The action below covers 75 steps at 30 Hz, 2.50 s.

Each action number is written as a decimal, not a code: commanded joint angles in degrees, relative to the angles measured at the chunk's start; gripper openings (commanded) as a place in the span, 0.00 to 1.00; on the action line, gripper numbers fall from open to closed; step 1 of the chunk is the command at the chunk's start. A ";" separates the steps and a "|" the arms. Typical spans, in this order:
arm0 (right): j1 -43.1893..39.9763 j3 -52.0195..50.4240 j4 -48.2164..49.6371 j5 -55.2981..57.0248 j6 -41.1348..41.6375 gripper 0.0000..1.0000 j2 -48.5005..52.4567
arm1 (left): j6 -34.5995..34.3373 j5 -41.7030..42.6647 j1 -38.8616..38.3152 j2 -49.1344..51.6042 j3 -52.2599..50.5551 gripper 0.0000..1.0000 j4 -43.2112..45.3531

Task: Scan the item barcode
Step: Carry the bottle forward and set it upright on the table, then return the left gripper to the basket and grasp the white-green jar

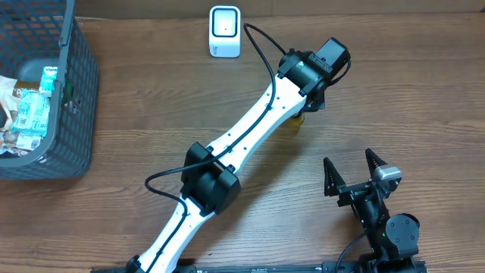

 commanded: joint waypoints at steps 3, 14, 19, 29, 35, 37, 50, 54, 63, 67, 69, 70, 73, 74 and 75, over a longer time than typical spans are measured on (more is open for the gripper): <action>0.26 -0.61 0.13 0.52 -0.20 1.00 -0.46 | -1.25 -1.38 0.20 1.01 0.39 0.35 0.50; 0.26 -0.59 0.13 0.52 -0.20 1.00 -0.46 | -1.18 0.15 0.20 2.03 0.17 0.58 0.26; 0.26 -0.59 0.13 0.52 -0.17 1.00 -0.46 | -1.18 0.15 0.20 2.34 0.17 0.74 0.22; 0.26 -0.61 0.13 0.52 -0.17 1.00 -0.46 | 9.03 0.13 0.24 2.25 0.24 0.56 0.50; 0.26 -0.59 0.13 0.52 -0.17 1.00 -0.46 | 5.01 2.27 0.28 2.25 0.24 0.39 0.42; 0.26 -0.59 0.13 0.52 -0.17 1.00 -0.46 | 2.75 3.48 0.28 2.25 0.24 0.37 0.48; 0.26 -0.59 0.13 0.52 -0.20 1.00 -0.46 | 5.42 2.80 0.74 1.79 1.99 0.68 1.70; 0.26 -0.59 0.13 0.52 -0.20 1.00 -0.46 | 12.15 2.47 1.95 1.25 7.69 0.90 2.16; 0.26 -0.59 0.13 0.52 -0.20 1.00 -0.46 | 21.90 -5.18 8.28 -0.85 28.87 1.00 -3.63; 0.26 -0.59 0.13 0.52 -0.17 1.00 -0.46 | 24.98 -10.05 13.53 -3.37 33.53 1.00 -7.19; 0.26 -0.61 0.13 0.52 -0.17 1.00 -0.46 | 27.65 -10.88 16.74 -5.51 33.53 1.00 -8.79; 0.26 -0.59 0.13 0.52 -0.20 1.00 -0.46 | 29.55 -11.10 19.43 -7.17 33.53 0.99 -9.88; 0.26 -0.59 0.13 0.52 -0.17 1.00 -0.46 | 31.74 -11.47 24.46 -10.03 33.53 1.00 -11.72; 0.26 -0.59 0.13 0.52 -0.17 1.00 -0.46 | 32.59 -11.47 27.12 -11.43 33.53 1.00 -12.39; 0.26 -0.59 0.13 0.52 -0.17 1.00 -0.46 | 32.96 -11.45 30.34 -13.05 33.53 1.00 -12.98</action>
